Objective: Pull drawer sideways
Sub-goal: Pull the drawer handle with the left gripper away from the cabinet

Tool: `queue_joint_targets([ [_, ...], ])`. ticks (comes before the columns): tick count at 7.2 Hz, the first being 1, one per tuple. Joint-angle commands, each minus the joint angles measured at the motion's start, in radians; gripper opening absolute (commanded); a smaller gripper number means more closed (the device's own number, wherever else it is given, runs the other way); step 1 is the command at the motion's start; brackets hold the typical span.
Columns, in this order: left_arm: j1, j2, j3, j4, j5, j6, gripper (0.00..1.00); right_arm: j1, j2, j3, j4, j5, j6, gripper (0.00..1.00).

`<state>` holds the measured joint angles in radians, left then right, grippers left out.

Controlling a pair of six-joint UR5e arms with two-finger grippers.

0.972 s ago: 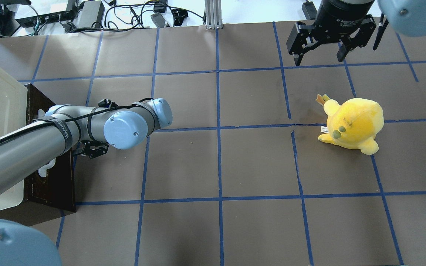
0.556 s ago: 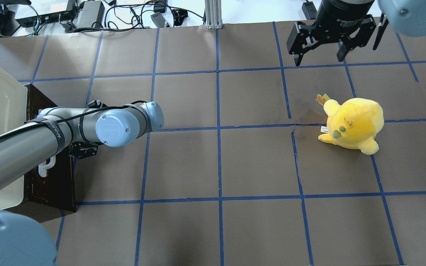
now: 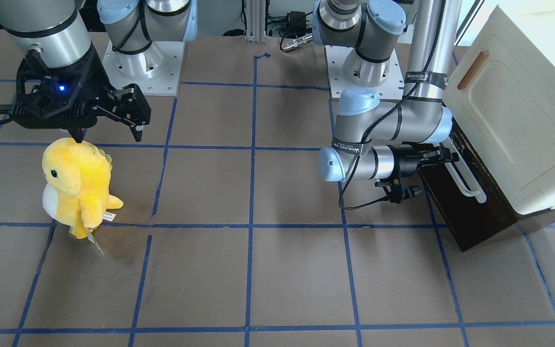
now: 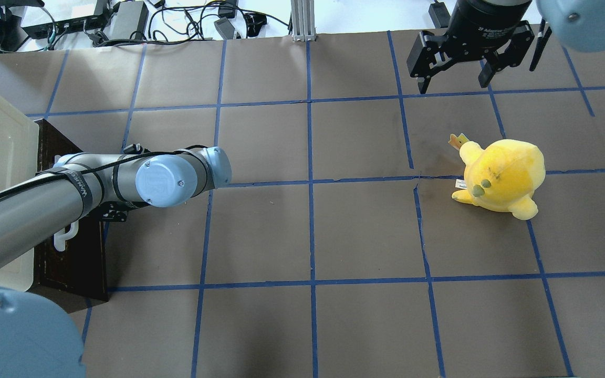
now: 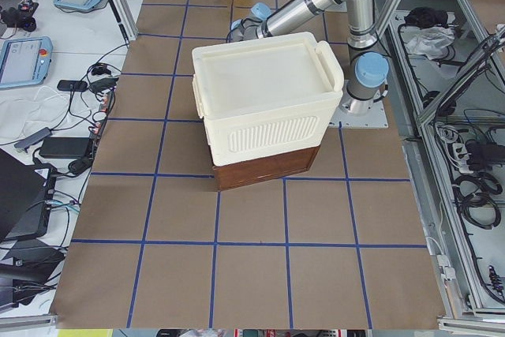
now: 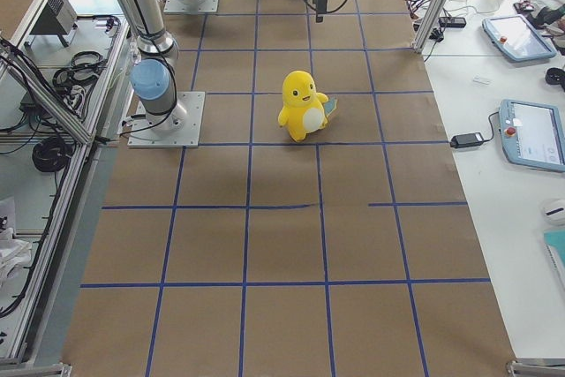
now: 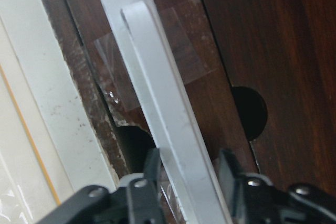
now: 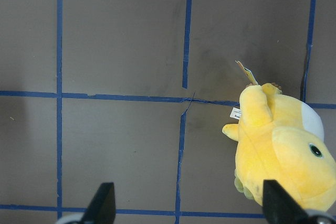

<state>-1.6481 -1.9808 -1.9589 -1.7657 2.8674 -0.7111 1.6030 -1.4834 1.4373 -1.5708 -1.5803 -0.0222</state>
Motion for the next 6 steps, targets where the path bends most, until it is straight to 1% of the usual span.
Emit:
queue_joint_targets([
  [1,-0.008,-0.007,0.002,0.0,-0.002,-0.01,0.12,0.0,0.0,0.0,0.0,0.0,0.001,1.0],
  [6,-0.053,-0.01,0.012,0.002,-0.01,-0.005,0.12,0.0,0.0,0.0,0.0,0.0,0.001,1.0],
])
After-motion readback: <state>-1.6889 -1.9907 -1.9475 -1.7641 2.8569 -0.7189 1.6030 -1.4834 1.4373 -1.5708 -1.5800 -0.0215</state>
